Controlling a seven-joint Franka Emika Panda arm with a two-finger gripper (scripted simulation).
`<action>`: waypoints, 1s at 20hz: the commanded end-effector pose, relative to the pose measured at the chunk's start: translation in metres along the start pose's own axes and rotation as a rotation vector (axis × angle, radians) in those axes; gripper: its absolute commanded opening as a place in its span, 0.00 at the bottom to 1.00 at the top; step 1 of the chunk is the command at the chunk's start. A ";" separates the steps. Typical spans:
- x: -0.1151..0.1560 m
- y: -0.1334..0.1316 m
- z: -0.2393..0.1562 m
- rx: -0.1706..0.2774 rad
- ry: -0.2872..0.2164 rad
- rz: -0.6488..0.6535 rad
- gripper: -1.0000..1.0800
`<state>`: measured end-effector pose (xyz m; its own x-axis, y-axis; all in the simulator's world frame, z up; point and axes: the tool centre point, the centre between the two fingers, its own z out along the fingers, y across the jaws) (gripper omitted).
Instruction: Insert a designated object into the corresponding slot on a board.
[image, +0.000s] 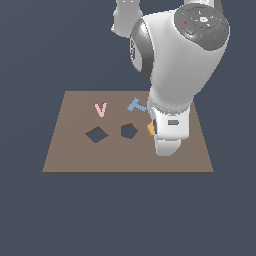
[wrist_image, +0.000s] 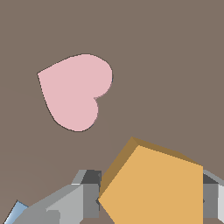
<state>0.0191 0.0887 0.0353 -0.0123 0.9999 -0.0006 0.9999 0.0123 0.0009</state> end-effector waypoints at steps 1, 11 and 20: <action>-0.008 -0.004 -0.001 -0.001 0.000 -0.094 0.00; -0.043 -0.012 -0.003 -0.001 -0.001 -0.448 0.00; -0.069 -0.009 -0.004 -0.001 -0.001 -0.705 0.00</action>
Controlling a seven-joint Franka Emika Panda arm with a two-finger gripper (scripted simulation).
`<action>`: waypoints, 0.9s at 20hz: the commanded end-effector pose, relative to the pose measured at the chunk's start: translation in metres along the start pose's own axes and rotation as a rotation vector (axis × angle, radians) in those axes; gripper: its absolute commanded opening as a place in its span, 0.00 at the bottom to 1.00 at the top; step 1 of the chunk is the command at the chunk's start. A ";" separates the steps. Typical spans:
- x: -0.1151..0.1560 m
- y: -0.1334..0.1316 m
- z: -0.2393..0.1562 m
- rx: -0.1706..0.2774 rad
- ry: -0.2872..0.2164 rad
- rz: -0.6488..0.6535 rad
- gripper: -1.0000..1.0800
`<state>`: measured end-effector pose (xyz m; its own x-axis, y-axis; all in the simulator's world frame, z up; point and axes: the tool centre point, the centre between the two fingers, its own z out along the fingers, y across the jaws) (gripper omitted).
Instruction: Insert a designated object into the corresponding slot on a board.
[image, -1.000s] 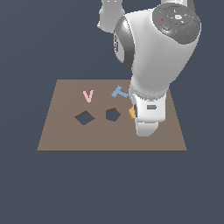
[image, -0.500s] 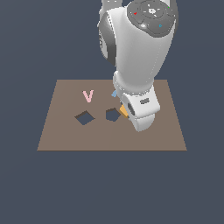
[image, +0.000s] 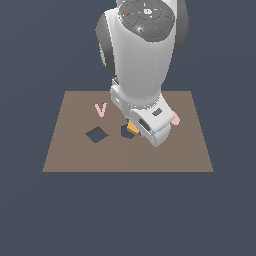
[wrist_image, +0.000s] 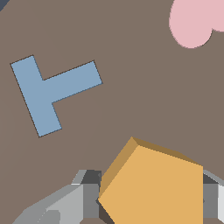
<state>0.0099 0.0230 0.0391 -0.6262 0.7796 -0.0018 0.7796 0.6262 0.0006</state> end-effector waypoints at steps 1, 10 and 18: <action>-0.006 -0.002 -0.001 0.000 0.000 -0.062 0.00; -0.020 -0.007 -0.001 0.000 0.000 -0.208 0.00; -0.025 -0.007 -0.001 0.000 0.000 -0.255 0.00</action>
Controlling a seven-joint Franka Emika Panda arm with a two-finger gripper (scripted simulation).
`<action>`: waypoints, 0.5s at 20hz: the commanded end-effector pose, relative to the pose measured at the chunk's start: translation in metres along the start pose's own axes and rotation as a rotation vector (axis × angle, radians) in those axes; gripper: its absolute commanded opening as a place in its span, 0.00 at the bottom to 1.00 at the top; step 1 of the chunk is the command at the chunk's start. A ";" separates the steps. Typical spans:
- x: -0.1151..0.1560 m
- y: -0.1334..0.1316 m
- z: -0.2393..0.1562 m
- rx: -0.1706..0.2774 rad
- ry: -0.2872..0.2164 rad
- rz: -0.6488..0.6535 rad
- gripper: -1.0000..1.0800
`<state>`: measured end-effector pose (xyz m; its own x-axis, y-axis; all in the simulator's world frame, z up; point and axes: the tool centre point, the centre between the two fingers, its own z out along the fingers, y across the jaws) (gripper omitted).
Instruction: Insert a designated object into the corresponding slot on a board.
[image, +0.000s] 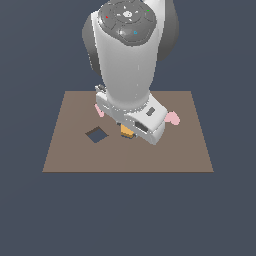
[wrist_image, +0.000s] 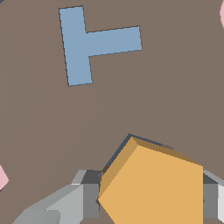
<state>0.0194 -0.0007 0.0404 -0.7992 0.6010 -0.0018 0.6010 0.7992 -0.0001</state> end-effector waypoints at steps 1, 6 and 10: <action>-0.001 0.000 0.000 0.000 0.000 -0.007 0.00; 0.000 0.000 0.004 0.000 0.000 -0.005 0.00; -0.001 0.000 0.010 0.000 0.000 -0.006 0.00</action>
